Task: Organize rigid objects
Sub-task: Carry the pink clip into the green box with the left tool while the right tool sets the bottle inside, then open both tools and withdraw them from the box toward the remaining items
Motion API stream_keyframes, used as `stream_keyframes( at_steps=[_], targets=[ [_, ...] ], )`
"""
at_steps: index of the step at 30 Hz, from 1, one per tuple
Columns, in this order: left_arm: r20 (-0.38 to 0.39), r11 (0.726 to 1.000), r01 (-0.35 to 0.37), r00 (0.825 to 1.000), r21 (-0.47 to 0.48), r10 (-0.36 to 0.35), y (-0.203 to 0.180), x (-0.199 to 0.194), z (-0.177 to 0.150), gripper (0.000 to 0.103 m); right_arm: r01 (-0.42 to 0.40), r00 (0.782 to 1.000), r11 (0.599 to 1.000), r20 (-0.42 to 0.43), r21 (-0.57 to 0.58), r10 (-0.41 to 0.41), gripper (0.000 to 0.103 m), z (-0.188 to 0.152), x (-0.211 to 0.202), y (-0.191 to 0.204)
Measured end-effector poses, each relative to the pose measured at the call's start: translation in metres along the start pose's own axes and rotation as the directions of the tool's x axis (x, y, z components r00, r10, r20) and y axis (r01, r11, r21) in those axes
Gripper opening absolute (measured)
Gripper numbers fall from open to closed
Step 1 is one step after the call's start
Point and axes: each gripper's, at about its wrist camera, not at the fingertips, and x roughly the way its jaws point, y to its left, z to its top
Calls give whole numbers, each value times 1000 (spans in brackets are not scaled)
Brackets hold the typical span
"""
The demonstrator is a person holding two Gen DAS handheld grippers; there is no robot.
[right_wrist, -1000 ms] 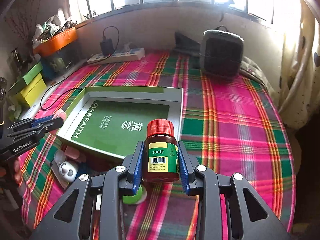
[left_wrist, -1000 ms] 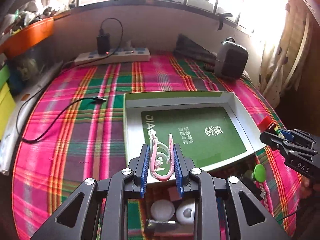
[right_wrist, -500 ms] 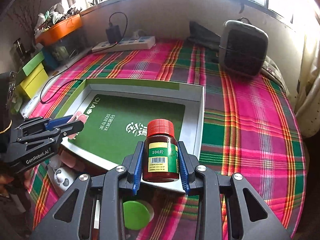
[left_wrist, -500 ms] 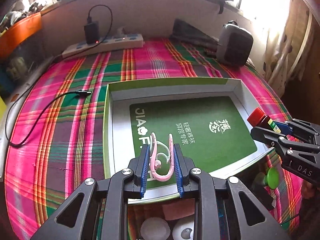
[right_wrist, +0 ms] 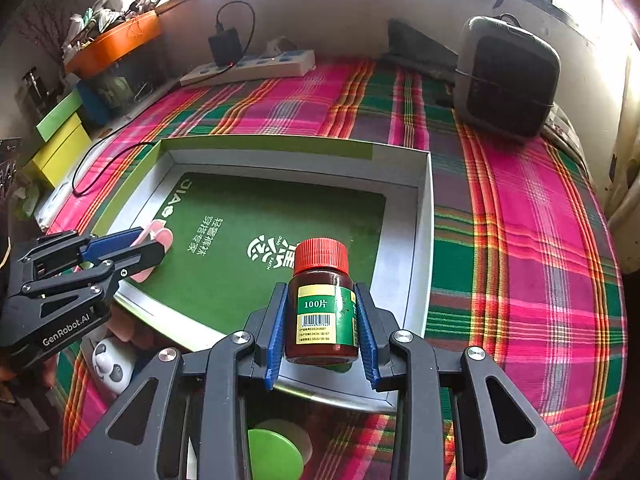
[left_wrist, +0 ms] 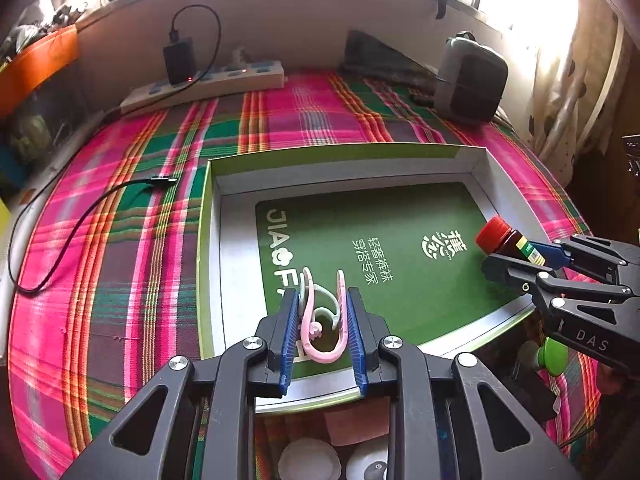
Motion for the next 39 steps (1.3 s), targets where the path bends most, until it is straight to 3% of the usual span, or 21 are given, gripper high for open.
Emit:
stream_keyframes(
  at_steps=[9, 21, 25, 39],
  targets=[
    [2, 1000, 6, 1000, -2, -6, 2, 0, -1, 24, 4, 1000, 1000, -3, -1, -4, 33, 0, 3, 2],
    [18, 1000, 4, 1000, -10, -4, 5, -8, -3, 38, 15, 1000, 1000, 9, 12, -15, 36, 0, 2, 1],
    [29, 1000, 10, 1000, -12, -9, 5, -15, -5, 39, -4, 999, 999, 38, 35, 2, 44, 1, -4, -2],
    [95, 1000, 13, 995, -26, -10, 10, -55, -25, 42, 2, 993, 999, 122, 52, -8, 44, -16, -44, 0]
  ],
)
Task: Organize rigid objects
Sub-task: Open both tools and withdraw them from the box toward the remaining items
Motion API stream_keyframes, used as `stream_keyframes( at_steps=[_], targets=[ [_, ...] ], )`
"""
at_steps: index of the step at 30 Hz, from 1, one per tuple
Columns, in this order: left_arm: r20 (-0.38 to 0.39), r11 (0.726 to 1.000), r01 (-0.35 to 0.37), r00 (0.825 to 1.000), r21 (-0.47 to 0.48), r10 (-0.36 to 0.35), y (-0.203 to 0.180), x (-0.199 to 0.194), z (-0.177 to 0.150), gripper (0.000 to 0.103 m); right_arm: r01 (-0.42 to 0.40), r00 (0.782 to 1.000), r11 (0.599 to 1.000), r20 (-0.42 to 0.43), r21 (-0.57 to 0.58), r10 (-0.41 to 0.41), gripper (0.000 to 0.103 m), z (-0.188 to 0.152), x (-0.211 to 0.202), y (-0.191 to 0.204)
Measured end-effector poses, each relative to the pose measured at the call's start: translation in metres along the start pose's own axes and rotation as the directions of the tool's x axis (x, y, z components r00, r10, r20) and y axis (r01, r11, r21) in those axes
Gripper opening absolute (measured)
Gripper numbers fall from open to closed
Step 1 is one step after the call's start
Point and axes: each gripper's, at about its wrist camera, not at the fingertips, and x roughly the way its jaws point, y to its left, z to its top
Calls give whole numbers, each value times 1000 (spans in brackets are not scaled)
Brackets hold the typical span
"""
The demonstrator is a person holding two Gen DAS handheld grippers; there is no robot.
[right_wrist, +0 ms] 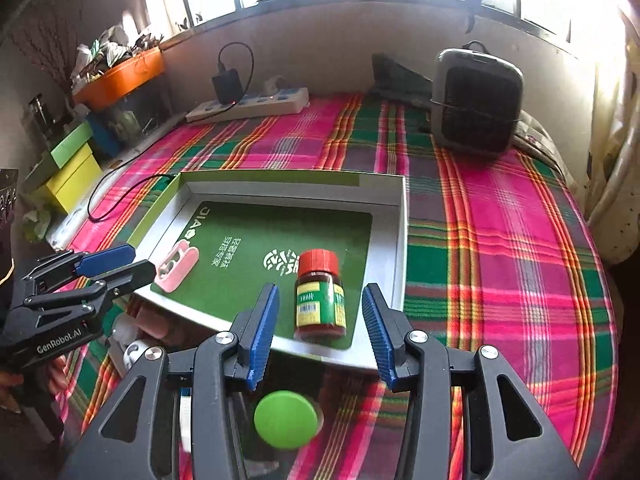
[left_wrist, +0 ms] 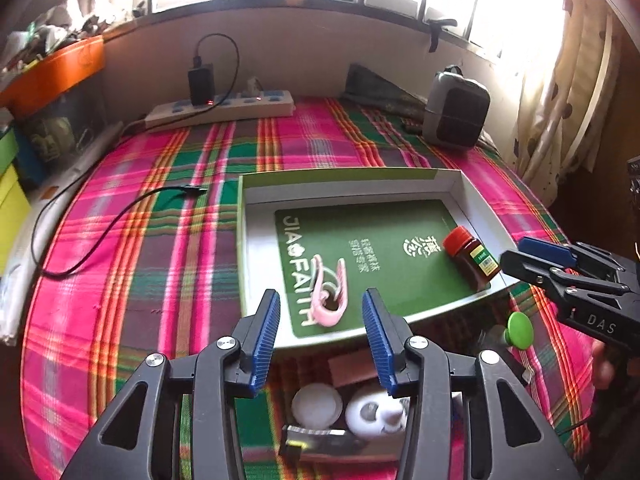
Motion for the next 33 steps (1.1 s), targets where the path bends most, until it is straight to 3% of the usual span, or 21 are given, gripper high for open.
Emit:
stream_keyframes(
  at_steps=[6, 21, 33],
  targets=[
    [15, 1000, 5, 1000, -24, -4, 10, -17, -16, 43, 14, 1000, 1000, 23, 6, -14, 44, -17, -19, -2],
    [-56, 996, 62, 996, -69, -66, 27, -22, -60, 43, 15, 999, 999, 33, 30, -16, 44, -70, -48, 2],
    [-72, 984, 168, 982, -53, -172, 15, -22, -75, 43, 9, 1000, 998, 20, 55, -11, 44, -92, -50, 10]
  ],
)
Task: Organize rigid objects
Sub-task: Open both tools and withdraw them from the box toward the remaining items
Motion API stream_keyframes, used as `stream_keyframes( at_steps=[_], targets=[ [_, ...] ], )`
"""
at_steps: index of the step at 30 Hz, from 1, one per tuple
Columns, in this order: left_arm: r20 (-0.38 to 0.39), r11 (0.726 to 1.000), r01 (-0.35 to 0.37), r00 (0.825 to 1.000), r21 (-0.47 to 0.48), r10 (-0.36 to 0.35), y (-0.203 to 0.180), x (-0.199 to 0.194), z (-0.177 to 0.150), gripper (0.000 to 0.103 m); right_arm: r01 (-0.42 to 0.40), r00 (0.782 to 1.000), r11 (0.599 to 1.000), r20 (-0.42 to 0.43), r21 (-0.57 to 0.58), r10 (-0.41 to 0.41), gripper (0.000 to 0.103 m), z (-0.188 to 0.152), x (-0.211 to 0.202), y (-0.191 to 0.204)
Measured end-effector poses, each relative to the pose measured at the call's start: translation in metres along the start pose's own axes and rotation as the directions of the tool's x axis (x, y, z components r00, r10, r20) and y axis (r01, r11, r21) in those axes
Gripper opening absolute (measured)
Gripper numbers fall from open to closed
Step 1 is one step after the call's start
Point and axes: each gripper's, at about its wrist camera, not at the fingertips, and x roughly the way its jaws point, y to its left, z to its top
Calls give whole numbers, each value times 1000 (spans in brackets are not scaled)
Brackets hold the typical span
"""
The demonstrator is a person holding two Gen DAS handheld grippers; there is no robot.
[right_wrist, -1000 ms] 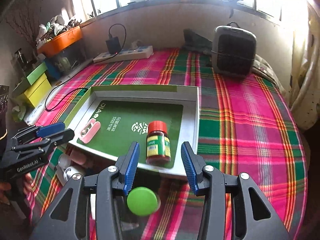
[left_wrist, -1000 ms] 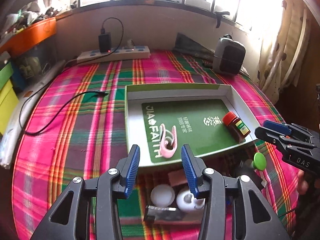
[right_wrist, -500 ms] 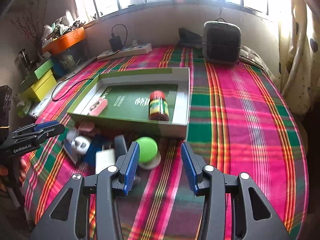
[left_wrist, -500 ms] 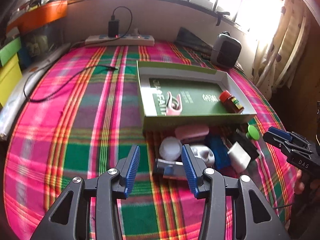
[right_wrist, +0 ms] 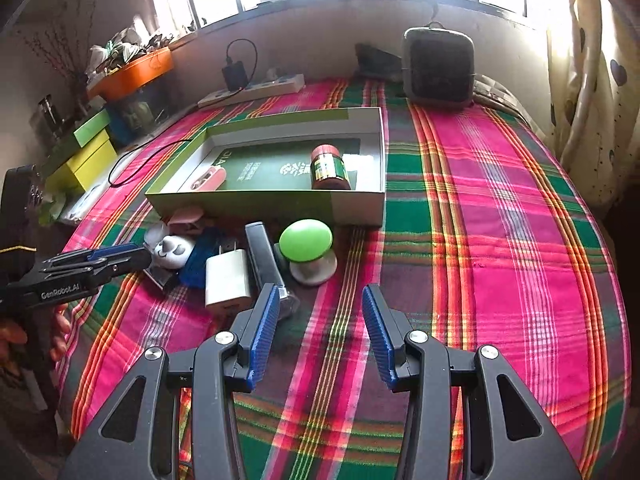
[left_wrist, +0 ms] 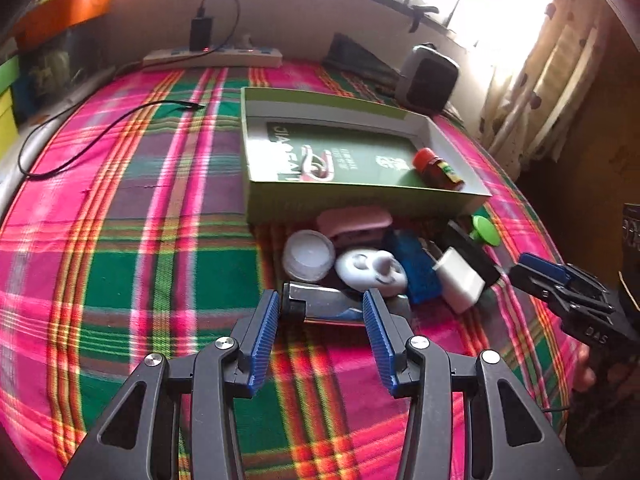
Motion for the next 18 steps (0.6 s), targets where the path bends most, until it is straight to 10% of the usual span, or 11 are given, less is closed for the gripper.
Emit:
stream_keyframes(
  at_steps=[18],
  targets=[
    [11, 994, -7, 1000, 110, 6, -38, -25, -35, 43, -1, 1000, 1000, -10, -3, 1, 44, -12, -2, 6]
  ],
)
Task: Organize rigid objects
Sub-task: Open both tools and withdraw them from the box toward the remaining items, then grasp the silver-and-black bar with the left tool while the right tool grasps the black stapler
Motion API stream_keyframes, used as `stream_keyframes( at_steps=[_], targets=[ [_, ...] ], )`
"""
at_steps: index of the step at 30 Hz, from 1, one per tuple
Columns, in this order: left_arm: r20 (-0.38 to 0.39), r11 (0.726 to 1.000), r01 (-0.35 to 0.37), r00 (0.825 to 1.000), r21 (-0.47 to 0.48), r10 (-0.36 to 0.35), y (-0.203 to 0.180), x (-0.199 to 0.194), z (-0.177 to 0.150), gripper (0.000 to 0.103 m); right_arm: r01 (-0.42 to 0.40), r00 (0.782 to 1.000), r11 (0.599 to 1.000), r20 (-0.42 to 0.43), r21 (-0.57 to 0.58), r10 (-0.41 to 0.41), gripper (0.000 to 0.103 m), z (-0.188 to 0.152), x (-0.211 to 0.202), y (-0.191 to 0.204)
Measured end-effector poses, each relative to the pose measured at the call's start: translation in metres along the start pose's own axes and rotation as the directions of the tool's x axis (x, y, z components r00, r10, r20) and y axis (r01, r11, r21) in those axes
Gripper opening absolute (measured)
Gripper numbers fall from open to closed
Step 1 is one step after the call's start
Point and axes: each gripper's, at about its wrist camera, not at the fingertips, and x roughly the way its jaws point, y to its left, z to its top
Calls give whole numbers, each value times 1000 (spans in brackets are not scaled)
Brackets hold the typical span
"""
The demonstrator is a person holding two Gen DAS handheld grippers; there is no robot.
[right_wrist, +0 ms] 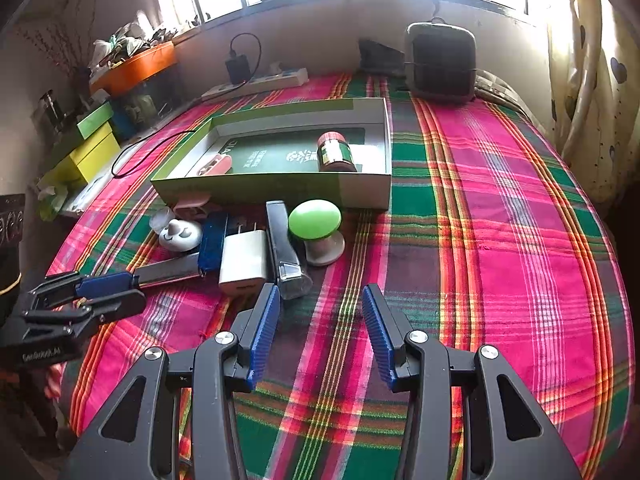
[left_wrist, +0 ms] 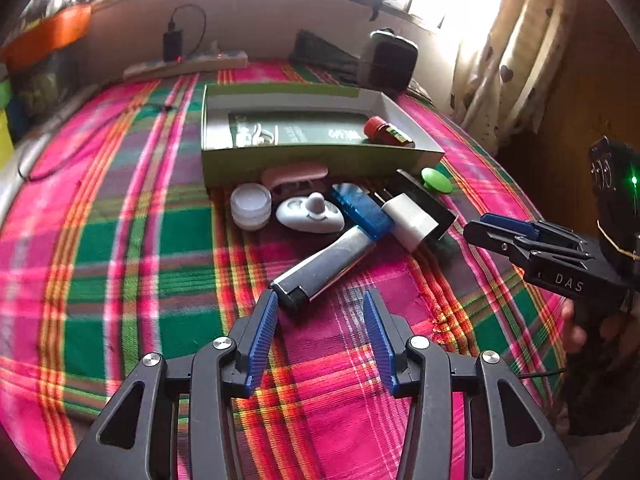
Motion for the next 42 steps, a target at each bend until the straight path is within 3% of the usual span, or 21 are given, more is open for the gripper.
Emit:
stream_keyframes(
  at_steps=[15, 32, 42],
  targets=[
    [-26, 990, -75, 997, 120, 79, -7, 24, 20, 45, -12, 1000, 999, -12, -52, 11, 44, 4, 8, 14],
    [-38, 990, -18, 999, 140, 24, -20, 30, 19, 45, -7, 1000, 996, -31, -94, 4, 44, 22, 27, 14],
    [-26, 988, -68, 997, 136, 72, -16, 31, 20, 45, -37, 999, 992, -42, -118, 32, 25, 18, 28, 20]
  ],
)
